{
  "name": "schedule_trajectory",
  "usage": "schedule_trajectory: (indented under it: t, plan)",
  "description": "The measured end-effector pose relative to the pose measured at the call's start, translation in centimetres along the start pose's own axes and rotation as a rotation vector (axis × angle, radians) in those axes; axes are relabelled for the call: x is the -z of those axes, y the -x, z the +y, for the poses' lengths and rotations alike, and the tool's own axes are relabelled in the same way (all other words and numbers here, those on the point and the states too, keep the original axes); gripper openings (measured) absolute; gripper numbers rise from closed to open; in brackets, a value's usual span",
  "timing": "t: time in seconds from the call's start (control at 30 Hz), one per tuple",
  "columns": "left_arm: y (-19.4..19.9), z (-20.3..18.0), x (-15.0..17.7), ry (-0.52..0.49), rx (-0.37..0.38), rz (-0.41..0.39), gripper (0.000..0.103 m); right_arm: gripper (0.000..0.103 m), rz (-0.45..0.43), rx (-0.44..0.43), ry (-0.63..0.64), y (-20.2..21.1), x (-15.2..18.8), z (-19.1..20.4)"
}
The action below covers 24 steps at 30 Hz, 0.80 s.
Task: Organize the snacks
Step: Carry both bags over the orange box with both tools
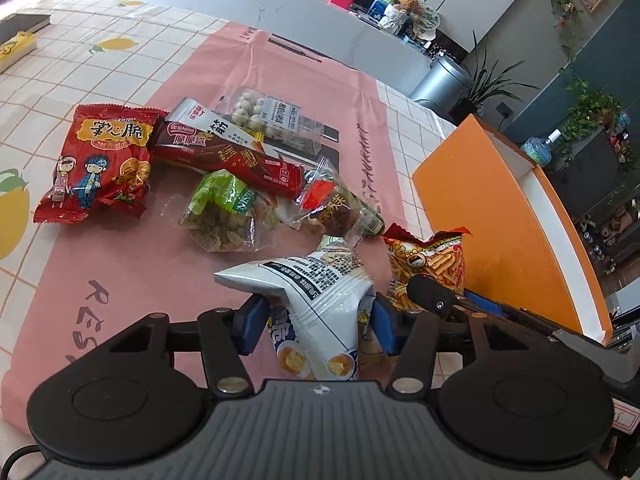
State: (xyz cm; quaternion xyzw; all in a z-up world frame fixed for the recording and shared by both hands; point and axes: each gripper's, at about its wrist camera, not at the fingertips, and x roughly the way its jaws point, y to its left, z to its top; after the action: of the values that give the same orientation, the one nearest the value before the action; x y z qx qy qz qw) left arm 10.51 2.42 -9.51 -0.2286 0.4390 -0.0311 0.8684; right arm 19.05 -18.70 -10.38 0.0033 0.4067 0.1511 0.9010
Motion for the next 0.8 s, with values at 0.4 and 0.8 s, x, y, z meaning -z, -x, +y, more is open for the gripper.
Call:
schedule_trajectory:
  t: [0.4,0.8]
  plan:
    - [6.1,-3.2,0.5,-0.175,0.005,-0.112,0.057,0.037,-0.087,-0.036,-0.064,6.8,0.6,-1.3]
    - [8.2,-13.0,-2.4,-0.445,0.184,-0.149,0.057,0.037,-0.129,0.015,-0.062,15.4,-3.5,-8.6]
